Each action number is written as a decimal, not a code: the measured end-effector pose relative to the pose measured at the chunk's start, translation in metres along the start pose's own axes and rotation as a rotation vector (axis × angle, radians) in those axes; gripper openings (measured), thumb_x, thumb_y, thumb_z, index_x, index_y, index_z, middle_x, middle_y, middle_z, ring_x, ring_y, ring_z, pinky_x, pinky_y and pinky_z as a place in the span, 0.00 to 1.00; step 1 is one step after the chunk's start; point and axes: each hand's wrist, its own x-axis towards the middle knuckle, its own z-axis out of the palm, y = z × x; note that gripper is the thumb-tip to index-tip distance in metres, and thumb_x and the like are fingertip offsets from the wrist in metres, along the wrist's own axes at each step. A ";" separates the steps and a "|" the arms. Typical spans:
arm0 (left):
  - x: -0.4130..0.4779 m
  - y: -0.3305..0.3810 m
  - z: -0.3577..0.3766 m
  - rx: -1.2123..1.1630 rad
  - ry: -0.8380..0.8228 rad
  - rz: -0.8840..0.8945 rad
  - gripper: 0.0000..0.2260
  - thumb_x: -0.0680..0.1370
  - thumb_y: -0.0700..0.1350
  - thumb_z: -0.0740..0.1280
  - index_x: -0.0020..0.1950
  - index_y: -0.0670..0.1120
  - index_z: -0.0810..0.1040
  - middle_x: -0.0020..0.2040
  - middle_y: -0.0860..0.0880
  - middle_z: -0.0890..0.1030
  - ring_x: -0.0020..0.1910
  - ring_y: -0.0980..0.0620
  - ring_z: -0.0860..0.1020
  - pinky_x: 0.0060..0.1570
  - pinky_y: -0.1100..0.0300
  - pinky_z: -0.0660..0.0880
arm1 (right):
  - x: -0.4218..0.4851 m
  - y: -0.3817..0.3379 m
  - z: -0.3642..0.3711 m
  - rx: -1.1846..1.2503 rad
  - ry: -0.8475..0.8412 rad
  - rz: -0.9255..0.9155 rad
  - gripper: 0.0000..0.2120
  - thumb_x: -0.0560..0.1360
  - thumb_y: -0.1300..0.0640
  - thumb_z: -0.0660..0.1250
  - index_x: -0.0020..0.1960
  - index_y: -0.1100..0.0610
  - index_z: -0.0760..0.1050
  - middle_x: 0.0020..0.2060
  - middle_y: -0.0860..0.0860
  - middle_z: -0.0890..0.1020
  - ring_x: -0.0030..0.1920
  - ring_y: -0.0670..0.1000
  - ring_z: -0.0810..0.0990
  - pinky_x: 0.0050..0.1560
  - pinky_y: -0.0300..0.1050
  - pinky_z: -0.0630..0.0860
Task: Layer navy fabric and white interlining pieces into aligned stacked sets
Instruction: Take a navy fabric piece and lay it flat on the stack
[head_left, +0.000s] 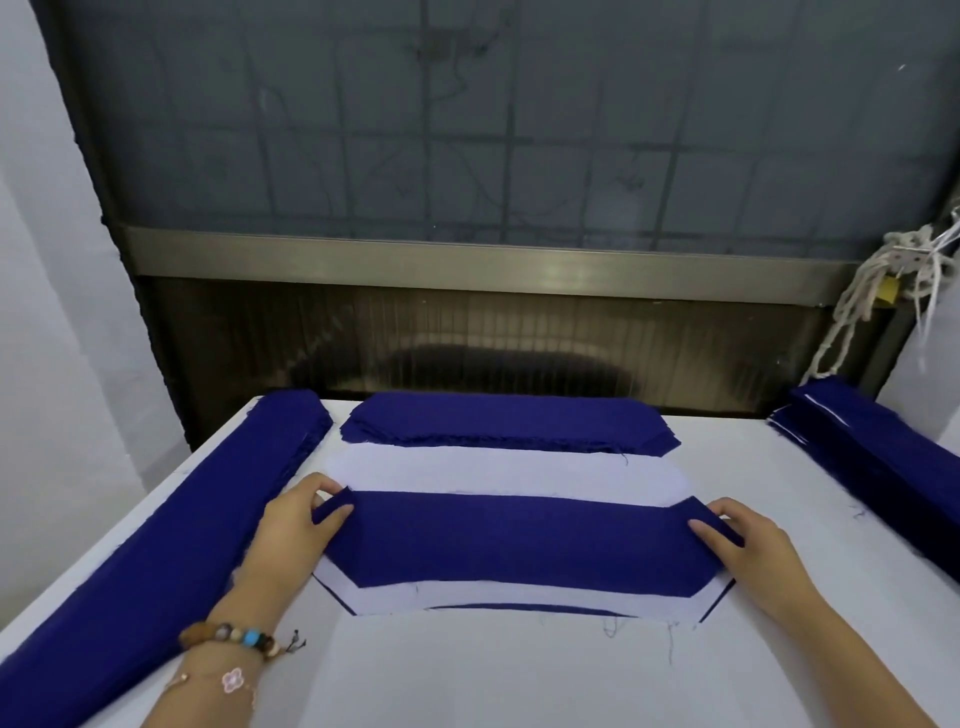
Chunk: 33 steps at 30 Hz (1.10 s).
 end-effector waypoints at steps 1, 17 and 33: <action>0.001 0.000 -0.001 -0.026 0.017 -0.003 0.03 0.76 0.41 0.70 0.46 0.47 0.77 0.39 0.48 0.79 0.41 0.51 0.78 0.35 0.67 0.70 | 0.001 -0.001 -0.002 0.011 -0.011 0.003 0.05 0.78 0.57 0.66 0.43 0.55 0.76 0.36 0.47 0.83 0.40 0.50 0.82 0.40 0.45 0.76; -0.001 -0.002 -0.016 0.154 -0.171 -0.015 0.09 0.74 0.48 0.73 0.39 0.48 0.75 0.34 0.50 0.80 0.37 0.48 0.79 0.38 0.51 0.77 | -0.006 -0.004 -0.018 -0.030 -0.210 0.043 0.06 0.77 0.54 0.67 0.44 0.55 0.77 0.38 0.46 0.85 0.38 0.47 0.83 0.43 0.43 0.77; 0.001 -0.005 -0.012 0.187 -0.131 0.000 0.08 0.76 0.45 0.71 0.40 0.46 0.75 0.34 0.43 0.78 0.32 0.51 0.72 0.33 0.59 0.71 | -0.005 0.002 -0.017 -0.132 -0.166 -0.024 0.06 0.77 0.59 0.66 0.48 0.48 0.75 0.27 0.49 0.79 0.29 0.43 0.74 0.33 0.37 0.70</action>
